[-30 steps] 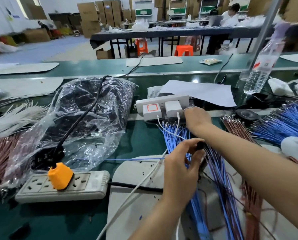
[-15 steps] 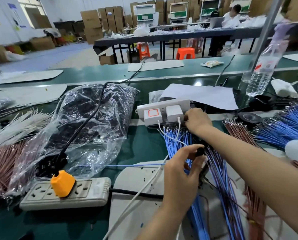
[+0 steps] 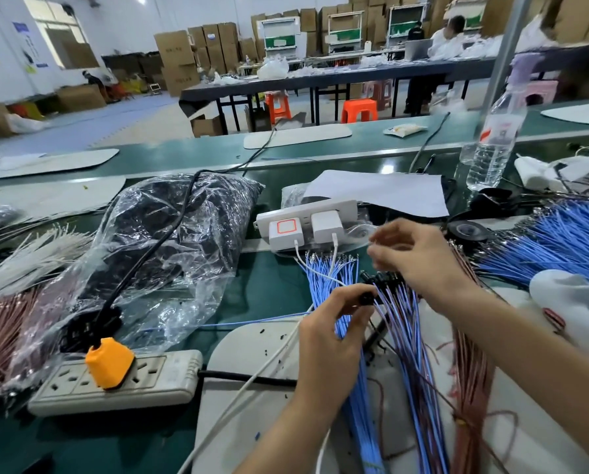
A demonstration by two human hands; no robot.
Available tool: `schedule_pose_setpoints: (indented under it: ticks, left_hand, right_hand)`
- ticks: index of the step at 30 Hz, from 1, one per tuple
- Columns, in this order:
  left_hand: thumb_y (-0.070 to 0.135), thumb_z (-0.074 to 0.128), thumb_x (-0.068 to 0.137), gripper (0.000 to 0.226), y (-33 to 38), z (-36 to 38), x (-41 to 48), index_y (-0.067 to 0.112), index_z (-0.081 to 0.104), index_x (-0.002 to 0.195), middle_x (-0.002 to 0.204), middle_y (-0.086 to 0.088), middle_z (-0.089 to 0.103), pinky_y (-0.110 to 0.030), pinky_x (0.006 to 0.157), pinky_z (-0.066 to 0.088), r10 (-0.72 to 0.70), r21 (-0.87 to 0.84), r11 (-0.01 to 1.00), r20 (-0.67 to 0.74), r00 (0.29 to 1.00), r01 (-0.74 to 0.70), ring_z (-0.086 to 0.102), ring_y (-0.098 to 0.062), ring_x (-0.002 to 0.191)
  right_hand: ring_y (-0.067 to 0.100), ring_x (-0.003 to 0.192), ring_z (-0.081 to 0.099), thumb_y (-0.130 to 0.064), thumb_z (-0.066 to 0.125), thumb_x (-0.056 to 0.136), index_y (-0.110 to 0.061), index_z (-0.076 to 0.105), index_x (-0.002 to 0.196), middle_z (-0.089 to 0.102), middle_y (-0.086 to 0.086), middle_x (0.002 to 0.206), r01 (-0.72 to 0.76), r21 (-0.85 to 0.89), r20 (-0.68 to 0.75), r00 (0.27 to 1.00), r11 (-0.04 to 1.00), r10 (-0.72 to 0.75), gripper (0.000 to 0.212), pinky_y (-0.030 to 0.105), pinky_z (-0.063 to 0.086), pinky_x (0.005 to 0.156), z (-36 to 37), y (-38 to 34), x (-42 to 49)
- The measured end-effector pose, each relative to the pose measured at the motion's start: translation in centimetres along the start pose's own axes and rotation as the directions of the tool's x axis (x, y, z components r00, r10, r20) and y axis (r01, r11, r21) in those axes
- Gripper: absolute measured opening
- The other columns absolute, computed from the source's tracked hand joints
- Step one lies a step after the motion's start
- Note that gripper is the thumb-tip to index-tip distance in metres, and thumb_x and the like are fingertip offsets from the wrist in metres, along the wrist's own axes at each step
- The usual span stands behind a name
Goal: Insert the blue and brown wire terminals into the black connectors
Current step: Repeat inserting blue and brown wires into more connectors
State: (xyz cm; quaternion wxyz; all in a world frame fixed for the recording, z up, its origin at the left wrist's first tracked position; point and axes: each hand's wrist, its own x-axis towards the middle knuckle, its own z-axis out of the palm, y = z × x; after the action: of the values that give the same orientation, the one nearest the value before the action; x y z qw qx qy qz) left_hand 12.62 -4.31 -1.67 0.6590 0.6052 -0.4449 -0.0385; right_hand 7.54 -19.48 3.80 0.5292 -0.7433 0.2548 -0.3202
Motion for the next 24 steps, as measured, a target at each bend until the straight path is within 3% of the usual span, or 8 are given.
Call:
schedule_pose_setpoints:
  ticks: [3,6,9,14,19,24]
  left_hand:
    - [0.005,0.064,0.086,0.023,0.1,0.0,0.0,0.021,0.067,0.102,0.096,0.010,0.070,-0.015,0.083,0.049,0.017,-0.002,1.000,0.006,1.000,-0.017,0.067,-0.006,0.092]
    - [0.007,0.065,0.085,0.023,0.4,0.1,0.1,0.024,0.068,0.101,0.098,0.010,0.064,-0.016,0.081,0.048,0.069,0.052,0.996,-0.003,0.998,-0.069,0.064,-0.009,0.092]
    - [0.013,0.066,0.085,0.022,0.8,-0.1,0.1,0.027,0.067,0.102,0.098,0.012,0.061,-0.018,0.082,0.048,0.113,0.088,0.990,0.007,0.994,-0.113,0.063,-0.010,0.093]
    - [0.008,0.069,0.082,0.024,1.0,-0.1,0.1,0.023,0.067,0.101,0.096,0.011,0.063,-0.016,0.080,0.044,0.158,0.146,0.976,0.026,0.987,-0.160,0.062,-0.008,0.092]
    - [0.017,0.067,0.085,0.021,1.6,0.1,-0.1,0.027,0.066,0.103,0.096,0.011,0.063,-0.022,0.078,0.048,0.185,0.106,0.976,0.051,0.981,-0.190,0.064,-0.012,0.090]
    - [0.026,0.064,0.086,0.018,1.9,0.3,-0.2,0.028,0.066,0.103,0.095,0.011,0.063,-0.027,0.077,0.051,0.192,0.146,0.969,0.070,0.979,-0.200,0.064,-0.011,0.088]
  right_hand:
    - [0.005,0.069,0.067,0.002,0.072,0.078,-0.022,0.069,0.084,0.072,-0.002,0.079,0.069,0.031,-0.002,0.998,0.997,-0.069,0.025,0.013,0.051,0.062,-0.8,0.6,-4.1]
    - [0.010,0.067,0.068,0.012,0.066,0.079,-0.022,0.074,0.080,0.070,0.005,0.081,0.110,0.074,-0.022,0.994,0.991,-0.109,0.035,0.016,0.054,0.063,-1.1,1.7,-6.1]
    - [0.007,0.079,0.067,0.008,0.073,0.075,-0.018,0.075,0.080,0.066,0.001,0.088,0.187,-0.034,0.005,0.982,0.982,-0.187,0.026,0.014,0.053,0.073,-0.8,2.2,-6.9]
    - [0.003,0.079,0.063,0.002,0.078,0.072,-0.012,0.072,0.080,0.063,-0.003,0.087,0.361,-0.182,0.053,0.933,0.915,-0.357,0.017,0.007,0.047,0.070,0.1,2.4,-7.6]
    - [0.006,0.078,0.060,0.005,0.076,0.074,-0.002,0.072,0.081,0.061,0.001,0.087,0.439,-0.196,0.127,0.898,0.877,-0.421,0.010,0.012,0.047,0.068,0.1,2.5,-7.6]
    - [0.009,0.075,0.059,0.003,0.076,0.074,-0.001,0.071,0.078,0.062,0.002,0.084,0.444,-0.220,0.097,0.896,0.868,-0.434,0.007,0.019,0.047,0.068,-0.2,2.7,-7.7]
